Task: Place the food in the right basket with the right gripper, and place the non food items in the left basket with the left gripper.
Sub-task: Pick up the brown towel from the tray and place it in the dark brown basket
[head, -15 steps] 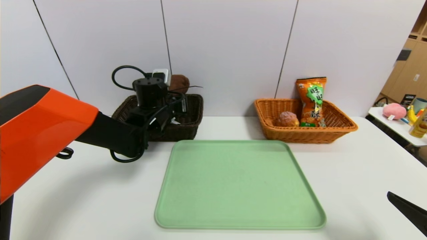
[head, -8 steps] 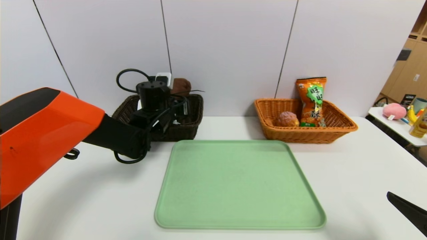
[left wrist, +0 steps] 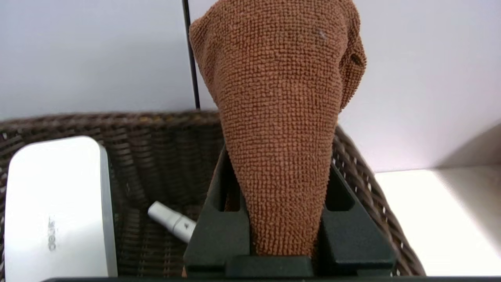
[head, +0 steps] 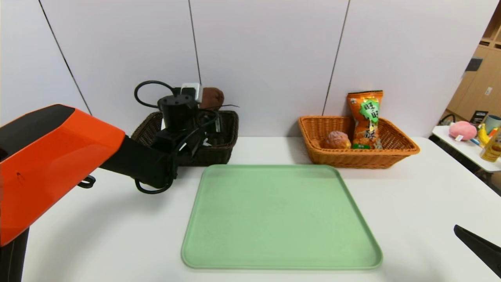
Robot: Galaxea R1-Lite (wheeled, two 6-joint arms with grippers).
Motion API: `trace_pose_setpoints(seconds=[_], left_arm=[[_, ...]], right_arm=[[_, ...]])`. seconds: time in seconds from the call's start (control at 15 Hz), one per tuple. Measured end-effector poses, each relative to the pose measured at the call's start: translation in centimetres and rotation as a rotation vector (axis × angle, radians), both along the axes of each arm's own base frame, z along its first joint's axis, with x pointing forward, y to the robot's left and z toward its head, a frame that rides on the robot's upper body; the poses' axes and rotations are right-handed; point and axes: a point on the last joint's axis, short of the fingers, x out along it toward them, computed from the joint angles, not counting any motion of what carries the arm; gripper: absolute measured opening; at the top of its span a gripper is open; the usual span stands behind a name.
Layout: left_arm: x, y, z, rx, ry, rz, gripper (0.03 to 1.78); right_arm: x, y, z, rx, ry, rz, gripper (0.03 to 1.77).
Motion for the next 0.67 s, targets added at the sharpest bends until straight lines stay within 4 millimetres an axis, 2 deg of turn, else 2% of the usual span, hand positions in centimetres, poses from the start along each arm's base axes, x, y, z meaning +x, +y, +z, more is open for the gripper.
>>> trace_pose_setpoints(seconds=[0.67], left_arm=[[-0.01, -0.16, -0.58, 0.017, -0.033, -0.03, 0.41]], right_arm=[[-0.05, 0.0, -0.14, 0.001, 0.003, -0.001, 1.71]])
